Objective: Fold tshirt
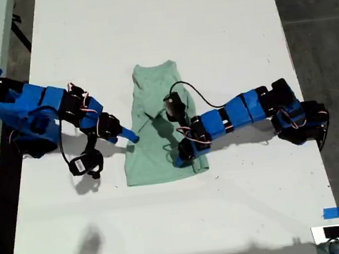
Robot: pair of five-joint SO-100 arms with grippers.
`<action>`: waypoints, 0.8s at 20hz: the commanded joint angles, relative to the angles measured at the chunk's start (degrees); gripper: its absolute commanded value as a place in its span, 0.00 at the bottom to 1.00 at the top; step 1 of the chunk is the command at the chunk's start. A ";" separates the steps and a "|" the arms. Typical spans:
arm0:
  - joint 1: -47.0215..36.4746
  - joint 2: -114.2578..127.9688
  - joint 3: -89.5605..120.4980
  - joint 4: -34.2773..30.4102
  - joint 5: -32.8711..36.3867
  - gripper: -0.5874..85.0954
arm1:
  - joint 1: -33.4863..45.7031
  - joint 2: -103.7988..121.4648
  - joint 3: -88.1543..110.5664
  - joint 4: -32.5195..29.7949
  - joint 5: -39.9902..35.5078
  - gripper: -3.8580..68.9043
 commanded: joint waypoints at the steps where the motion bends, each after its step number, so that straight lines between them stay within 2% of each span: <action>1: 0.88 0.18 -1.93 -0.26 -1.23 0.34 | -0.88 3.96 -4.75 6.24 0.53 0.48; 8: 4.75 0.09 -3.34 0.18 -4.13 0.33 | -1.93 23.82 -5.27 19.34 0.18 0.43; 13: 6.86 -0.44 -3.69 1.67 -6.50 0.32 | -1.32 26.89 -2.20 20.13 -0.70 0.41; 16: 6.59 -4.13 -3.69 -0.18 -6.24 0.32 | -1.58 26.72 -1.85 18.90 -1.14 0.41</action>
